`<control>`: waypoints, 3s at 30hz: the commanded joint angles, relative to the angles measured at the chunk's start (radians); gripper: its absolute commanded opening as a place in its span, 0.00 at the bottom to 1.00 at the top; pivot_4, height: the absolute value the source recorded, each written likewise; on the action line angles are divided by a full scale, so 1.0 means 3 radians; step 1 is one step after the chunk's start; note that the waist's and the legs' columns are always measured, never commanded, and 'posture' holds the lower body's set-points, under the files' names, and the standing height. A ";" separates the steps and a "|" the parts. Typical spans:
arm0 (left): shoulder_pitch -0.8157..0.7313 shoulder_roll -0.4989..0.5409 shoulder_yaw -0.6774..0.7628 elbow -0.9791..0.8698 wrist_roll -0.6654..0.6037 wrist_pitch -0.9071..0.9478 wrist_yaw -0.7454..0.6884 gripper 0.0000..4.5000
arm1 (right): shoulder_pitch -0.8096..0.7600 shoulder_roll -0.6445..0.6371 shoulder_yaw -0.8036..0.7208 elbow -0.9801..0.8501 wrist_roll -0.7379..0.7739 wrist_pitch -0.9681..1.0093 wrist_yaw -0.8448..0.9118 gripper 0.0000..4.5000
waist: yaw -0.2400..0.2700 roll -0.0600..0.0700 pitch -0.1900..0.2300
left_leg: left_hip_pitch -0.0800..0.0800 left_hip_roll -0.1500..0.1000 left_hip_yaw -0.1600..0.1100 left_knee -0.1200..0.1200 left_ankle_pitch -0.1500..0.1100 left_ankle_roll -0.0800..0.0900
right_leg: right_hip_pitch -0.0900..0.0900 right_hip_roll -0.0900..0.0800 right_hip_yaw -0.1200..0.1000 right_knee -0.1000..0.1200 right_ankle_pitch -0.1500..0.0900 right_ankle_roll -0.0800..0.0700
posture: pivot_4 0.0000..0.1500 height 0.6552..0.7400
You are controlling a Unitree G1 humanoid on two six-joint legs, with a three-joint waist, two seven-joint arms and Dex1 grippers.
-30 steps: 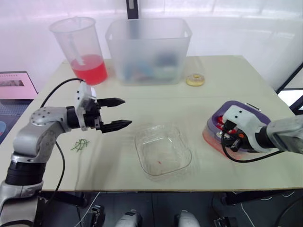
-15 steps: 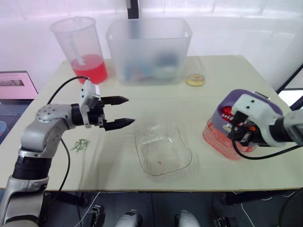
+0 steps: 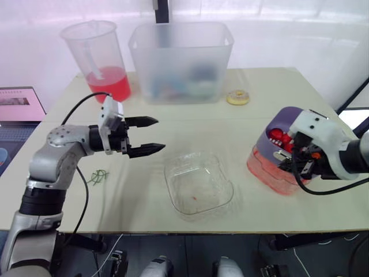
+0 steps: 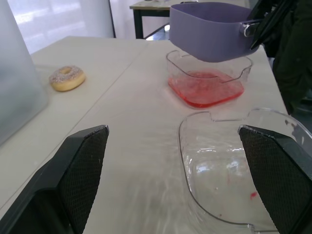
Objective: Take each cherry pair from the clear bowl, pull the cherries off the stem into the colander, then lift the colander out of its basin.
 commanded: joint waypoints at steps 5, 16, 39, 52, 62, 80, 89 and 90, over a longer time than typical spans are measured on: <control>-0.0139 -0.0043 0.0004 0.0029 0.0045 -0.0116 -0.0052 1.00 | 0.0040 -0.0135 -0.0385 0.0219 0.0239 0.0021 -0.0146 0.05 | 0.0002 0.0000 0.0000 | 0.0000 0.0000 0.0000 0.0000 0.0000 0.0000 | 0.0001 0.0000 0.0000 0.0000 0.0000 0.0000 | 1.00 1.00; -0.0103 -0.0034 0.0046 -0.0015 0.0021 -0.0069 -0.0078 1.00 | 0.0136 0.0112 -0.0730 0.0675 0.0523 0.0021 -0.0228 0.05 | -0.0004 0.0000 0.0000 | 0.0000 0.0000 0.0007 0.0000 0.0000 0.0000 | 0.0001 0.0000 -0.0001 0.0002 0.0000 0.0000 | 1.00 1.00; 0.0047 0.0034 0.0108 -0.0175 -0.0016 0.0027 0.0013 1.00 | 0.0189 0.0172 -0.0797 0.0928 0.0973 0.0021 -0.0536 0.05 | -0.0002 0.0000 0.0000 | 0.0000 0.0000 0.0010 0.0001 0.0000 0.0000 | 0.0002 0.0000 -0.0001 0.0002 0.0000 0.0000 | 1.00 1.00; 0.0679 0.0017 0.0565 -0.0823 -0.0347 0.0302 0.0510 1.00 | -0.1497 0.0215 0.1585 0.1329 -0.0882 -0.1527 0.0825 0.05 | -0.0068 0.0002 0.0000 | 0.0000 0.0003 0.0005 -0.0002 0.0000 0.0000 | -0.0005 0.0001 0.0003 -0.0004 0.0000 0.0001 | 1.00 1.00; 0.1439 -0.0051 0.0932 -0.1642 -0.0553 0.0515 0.1199 1.00 | -0.2410 0.1870 0.2789 0.3796 -0.2703 -0.3855 0.2147 0.05 | -0.0095 0.0001 0.0000 | -0.0009 0.0002 0.0005 -0.0007 0.0000 0.0000 | -0.0024 -0.0002 0.0010 0.0006 0.0000 0.0000 | 1.00 1.00; 0.2078 0.0084 0.1410 -0.2258 -0.0791 0.0621 0.1794 1.00 | -0.2564 0.2896 0.2611 0.5801 -0.3763 -0.5255 0.2513 0.29 | -0.0113 0.0003 -0.0001 | -0.0009 -0.0001 -0.0004 -0.0005 0.0002 -0.0006 | -0.0024 0.0001 0.0011 0.0002 0.0000 -0.0001 | 1.00 1.00; 0.1729 0.0303 0.1168 -0.1745 -0.0722 0.0759 0.1742 1.00 | -0.2802 0.2425 0.1880 0.5524 -0.3488 -0.4664 0.2952 0.99 | -0.0095 0.0004 0.0000 | -0.0009 -0.0002 -0.0005 -0.0006 0.0003 -0.0006 | -0.0025 0.0001 0.0012 0.0003 0.0000 -0.0001 | 1.00 1.00; 0.1674 0.0320 0.1139 -0.1678 -0.0701 0.0771 0.1754 1.00 | -0.2813 0.2336 0.1758 0.5464 -0.3417 -0.4545 0.2985 0.99 | -0.0090 0.0004 0.0000 | -0.0009 -0.0003 -0.0006 -0.0006 0.0003 -0.0006 | -0.0024 0.0001 0.0012 0.0002 0.0000 -0.0001 | 1.00 1.00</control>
